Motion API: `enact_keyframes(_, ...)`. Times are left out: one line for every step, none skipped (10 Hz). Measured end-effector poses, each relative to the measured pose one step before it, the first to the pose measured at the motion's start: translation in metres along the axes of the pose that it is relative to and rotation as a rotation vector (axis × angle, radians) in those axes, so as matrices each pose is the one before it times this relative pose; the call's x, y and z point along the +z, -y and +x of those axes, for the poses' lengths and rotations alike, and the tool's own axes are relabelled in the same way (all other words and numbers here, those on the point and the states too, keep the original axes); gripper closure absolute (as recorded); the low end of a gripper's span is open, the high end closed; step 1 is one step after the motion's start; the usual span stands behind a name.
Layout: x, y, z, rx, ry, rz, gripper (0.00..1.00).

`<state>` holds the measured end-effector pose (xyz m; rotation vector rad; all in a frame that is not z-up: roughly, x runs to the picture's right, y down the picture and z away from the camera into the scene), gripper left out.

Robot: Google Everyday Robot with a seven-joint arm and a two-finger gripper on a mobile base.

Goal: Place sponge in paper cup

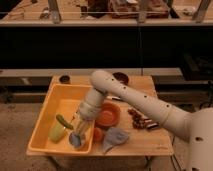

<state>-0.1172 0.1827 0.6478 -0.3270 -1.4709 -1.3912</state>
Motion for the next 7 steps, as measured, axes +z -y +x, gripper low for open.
enact_keyframes(-0.00071,-0.00100,-0.00014,0.00293,-0.00333,0.00439,0.38)
enact_keyframes(-0.00102,0.00000,-0.00008,0.00169,-0.00505,0.00631,0.30)
enact_keyframes(-0.00060,-0.00142,-0.00023,0.00299,-0.00180,0.00269,0.24)
enact_keyframes(0.00017,0.00035,0.00007,-0.00063,0.00038,-0.00018,0.24)
enact_keyframes(0.00044,0.00075,0.00016,-0.00146,0.00107,-0.00055,0.24)
enact_keyframes(0.00029,0.00052,0.00000,-0.00115,0.00072,0.00008,0.24)
enact_keyframes(-0.00011,-0.00010,0.00000,0.00024,-0.00028,-0.00003,0.24)
